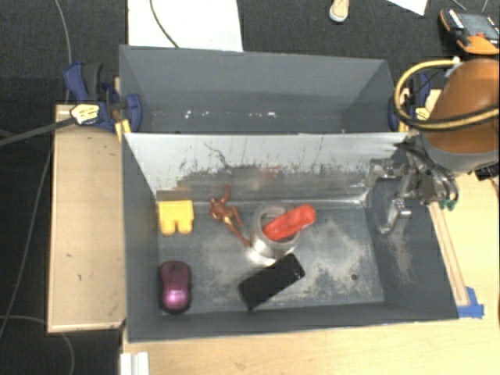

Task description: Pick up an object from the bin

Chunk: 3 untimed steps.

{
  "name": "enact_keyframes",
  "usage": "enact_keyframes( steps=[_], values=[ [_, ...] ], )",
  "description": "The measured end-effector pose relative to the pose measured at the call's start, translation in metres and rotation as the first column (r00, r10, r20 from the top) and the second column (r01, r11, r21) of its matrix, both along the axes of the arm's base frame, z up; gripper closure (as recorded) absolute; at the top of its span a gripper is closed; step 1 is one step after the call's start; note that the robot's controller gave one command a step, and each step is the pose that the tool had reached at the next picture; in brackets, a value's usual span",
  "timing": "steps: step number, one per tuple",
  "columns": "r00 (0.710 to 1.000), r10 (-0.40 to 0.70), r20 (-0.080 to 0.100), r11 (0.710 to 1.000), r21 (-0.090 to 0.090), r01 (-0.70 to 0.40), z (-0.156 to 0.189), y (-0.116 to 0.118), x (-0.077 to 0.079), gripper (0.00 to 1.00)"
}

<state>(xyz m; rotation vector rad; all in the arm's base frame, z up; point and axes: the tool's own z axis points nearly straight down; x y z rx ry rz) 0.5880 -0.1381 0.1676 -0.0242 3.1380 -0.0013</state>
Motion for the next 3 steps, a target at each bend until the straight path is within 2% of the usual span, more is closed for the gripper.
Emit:
enact_keyframes(
  steps=[1, 2, 3],
  values=[
    [1.0, 0.0, 0.0, 1.0, 0.0, 0.0, 0.0, 0.0, 0.0, 0.0],
    [0.996, -0.084, 0.0, 0.996, 0.001, 0.084, -0.061, 0.025, -0.051, 0.0],
    [0.989, -0.148, 0.014, 0.989, 0.0, 0.148, -0.069, -0.003, -0.074, 1.0]
  ],
)
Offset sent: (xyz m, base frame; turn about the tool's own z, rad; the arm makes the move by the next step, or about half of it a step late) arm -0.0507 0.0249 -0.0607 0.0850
